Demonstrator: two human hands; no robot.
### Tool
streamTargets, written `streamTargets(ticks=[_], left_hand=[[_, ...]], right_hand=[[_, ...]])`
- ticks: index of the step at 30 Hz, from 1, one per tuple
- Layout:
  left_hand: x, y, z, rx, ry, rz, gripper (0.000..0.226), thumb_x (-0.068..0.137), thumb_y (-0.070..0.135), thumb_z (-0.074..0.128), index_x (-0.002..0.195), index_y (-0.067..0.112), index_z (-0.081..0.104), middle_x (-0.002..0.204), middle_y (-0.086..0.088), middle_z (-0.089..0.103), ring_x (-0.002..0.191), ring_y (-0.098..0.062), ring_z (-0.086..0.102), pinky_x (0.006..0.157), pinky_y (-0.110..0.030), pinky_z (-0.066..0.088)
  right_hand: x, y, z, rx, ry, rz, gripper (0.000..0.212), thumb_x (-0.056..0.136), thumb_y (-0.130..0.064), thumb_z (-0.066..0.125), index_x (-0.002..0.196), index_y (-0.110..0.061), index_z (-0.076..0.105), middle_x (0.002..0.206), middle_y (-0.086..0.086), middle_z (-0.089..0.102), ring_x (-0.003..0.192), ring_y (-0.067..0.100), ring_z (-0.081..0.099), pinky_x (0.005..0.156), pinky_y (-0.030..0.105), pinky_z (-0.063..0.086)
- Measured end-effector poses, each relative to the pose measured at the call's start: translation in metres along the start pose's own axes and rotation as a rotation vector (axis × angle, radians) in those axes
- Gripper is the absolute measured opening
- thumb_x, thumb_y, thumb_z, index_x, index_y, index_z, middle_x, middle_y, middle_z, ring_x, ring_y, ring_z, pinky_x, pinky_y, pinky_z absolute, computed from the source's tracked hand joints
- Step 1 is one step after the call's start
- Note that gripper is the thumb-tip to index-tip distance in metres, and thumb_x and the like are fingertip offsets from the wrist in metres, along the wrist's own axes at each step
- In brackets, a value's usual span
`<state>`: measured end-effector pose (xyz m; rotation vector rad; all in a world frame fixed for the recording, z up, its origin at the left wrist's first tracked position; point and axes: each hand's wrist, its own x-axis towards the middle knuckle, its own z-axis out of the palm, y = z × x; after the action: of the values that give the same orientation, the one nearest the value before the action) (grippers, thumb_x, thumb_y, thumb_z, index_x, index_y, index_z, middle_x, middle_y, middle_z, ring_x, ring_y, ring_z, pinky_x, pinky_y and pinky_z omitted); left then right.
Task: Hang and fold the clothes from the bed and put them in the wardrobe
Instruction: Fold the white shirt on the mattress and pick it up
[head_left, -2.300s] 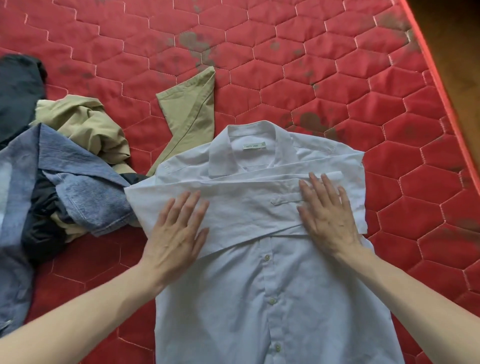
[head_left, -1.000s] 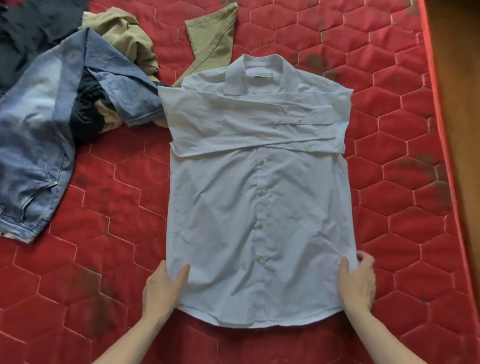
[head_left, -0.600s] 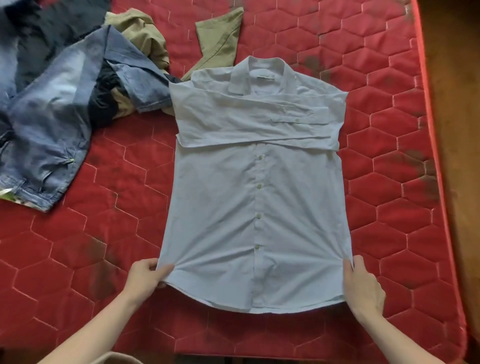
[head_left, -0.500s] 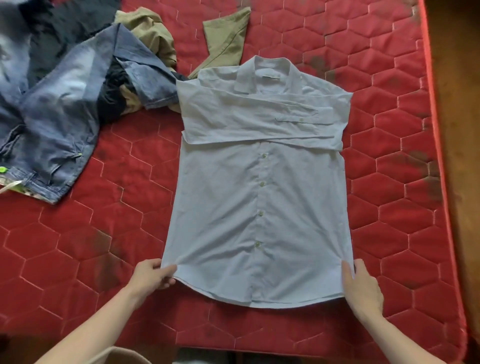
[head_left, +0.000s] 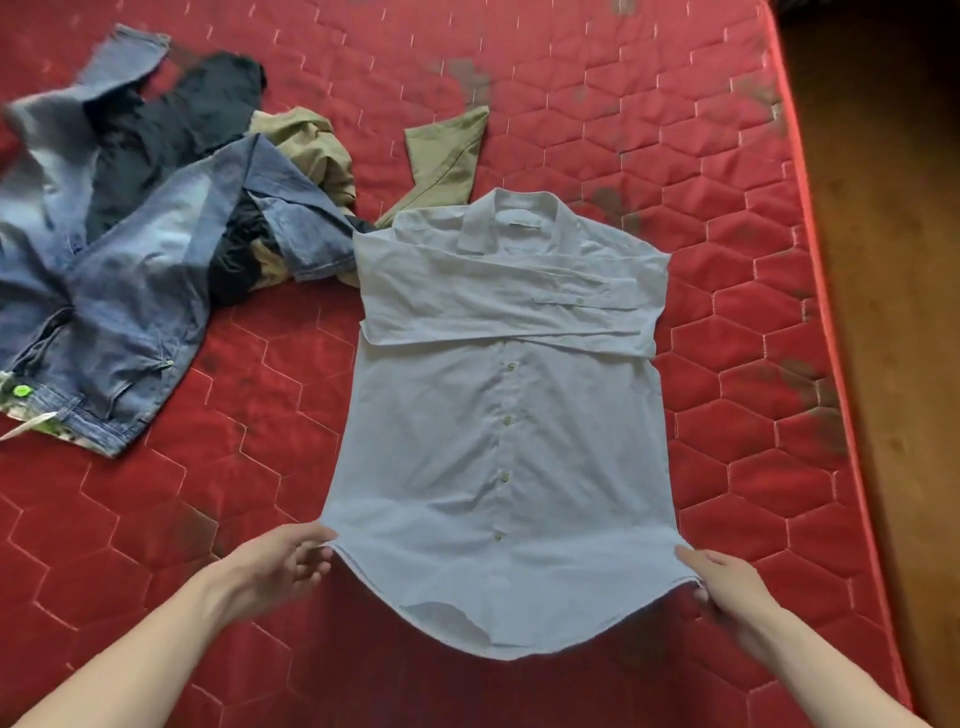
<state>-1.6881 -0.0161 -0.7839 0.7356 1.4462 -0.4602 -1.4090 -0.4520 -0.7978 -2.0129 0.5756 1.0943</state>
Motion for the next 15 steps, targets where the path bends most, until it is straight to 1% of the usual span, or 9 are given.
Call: streamTargets(ticks=[2,4,6,8,9,11,13,15], left_hand=[[-0.003,0.026,0.005,-0.074,-0.018,0.029,0.021,0.080,0.013,0.074,0.095,0.008,0.061,0.068,-0.002,0.061,0.060,-0.016,0.059,0.049,-0.023,0.052],[-0.003,0.052,0.010,-0.142,-0.037,0.083,0.020,0.077,0.013,0.075,0.091,0.007,0.062,0.067,-0.002,0.060,0.053,-0.014,0.061,0.046,-0.020,0.053],[0.001,0.080,0.017,-0.196,-0.036,0.140,0.017,0.073,0.012,0.074,0.086,0.004,0.065,0.065,-0.003,0.058,0.050,-0.013,0.061,0.045,-0.019,0.053],[0.010,0.109,0.026,-0.226,-0.029,0.172,0.014,0.078,0.010,0.073,0.086,0.003,0.064,0.064,-0.003,0.059,0.048,-0.011,0.062,0.045,-0.018,0.054],[0.017,0.122,0.030,-0.236,-0.028,0.177,0.010,0.084,0.010,0.071,0.085,0.004,0.063,0.063,-0.002,0.060,0.048,-0.011,0.062,0.046,-0.018,0.054],[0.034,0.147,0.036,-0.250,-0.010,0.182,0.017,0.091,0.011,0.068,0.077,0.008,0.059,0.061,-0.001,0.061,0.048,-0.010,0.063,0.047,-0.018,0.054],[0.052,0.171,0.045,-0.270,0.023,0.197,0.022,0.094,0.011,0.065,0.074,0.010,0.057,0.058,-0.001,0.061,0.048,-0.010,0.063,0.048,-0.017,0.054],[0.068,0.189,0.056,-0.291,0.048,0.215,0.022,0.094,0.013,0.063,0.073,0.011,0.057,0.056,0.001,0.060,0.048,-0.010,0.062,0.050,-0.018,0.054]], right_hand=[[0.005,-0.027,-0.006,0.106,-0.044,0.034,0.017,0.095,-0.017,0.071,0.080,-0.011,0.065,0.052,-0.004,0.040,0.040,0.007,0.031,0.043,0.020,0.020],[0.015,-0.054,-0.009,0.181,-0.064,0.055,0.014,0.093,-0.014,0.071,0.080,-0.014,0.067,0.053,-0.006,0.044,0.040,0.003,0.032,0.040,0.017,0.021],[0.030,-0.078,-0.010,0.256,-0.072,0.060,0.009,0.097,-0.009,0.066,0.089,-0.011,0.068,0.054,-0.007,0.046,0.037,0.000,0.034,0.037,0.014,0.021],[0.050,-0.103,-0.009,0.279,-0.099,0.029,0.009,0.099,-0.007,0.060,0.096,-0.010,0.068,0.054,-0.009,0.044,0.036,0.000,0.033,0.036,0.013,0.019],[0.060,-0.116,-0.007,0.282,-0.112,0.014,0.010,0.099,-0.008,0.060,0.095,-0.011,0.068,0.053,-0.011,0.043,0.036,0.000,0.032,0.036,0.014,0.019],[0.085,-0.138,-0.002,0.295,-0.119,0.008,0.016,0.099,-0.011,0.059,0.085,-0.016,0.063,0.052,-0.012,0.042,0.035,0.000,0.032,0.035,0.014,0.019],[0.110,-0.152,0.005,0.333,-0.124,0.028,0.021,0.101,-0.012,0.057,0.082,-0.019,0.060,0.052,-0.012,0.042,0.034,0.000,0.033,0.034,0.014,0.020],[0.134,-0.161,0.012,0.388,-0.094,0.051,0.016,0.101,-0.009,0.056,0.090,-0.017,0.065,0.056,-0.012,0.046,0.035,-0.001,0.038,0.032,0.013,0.022]])
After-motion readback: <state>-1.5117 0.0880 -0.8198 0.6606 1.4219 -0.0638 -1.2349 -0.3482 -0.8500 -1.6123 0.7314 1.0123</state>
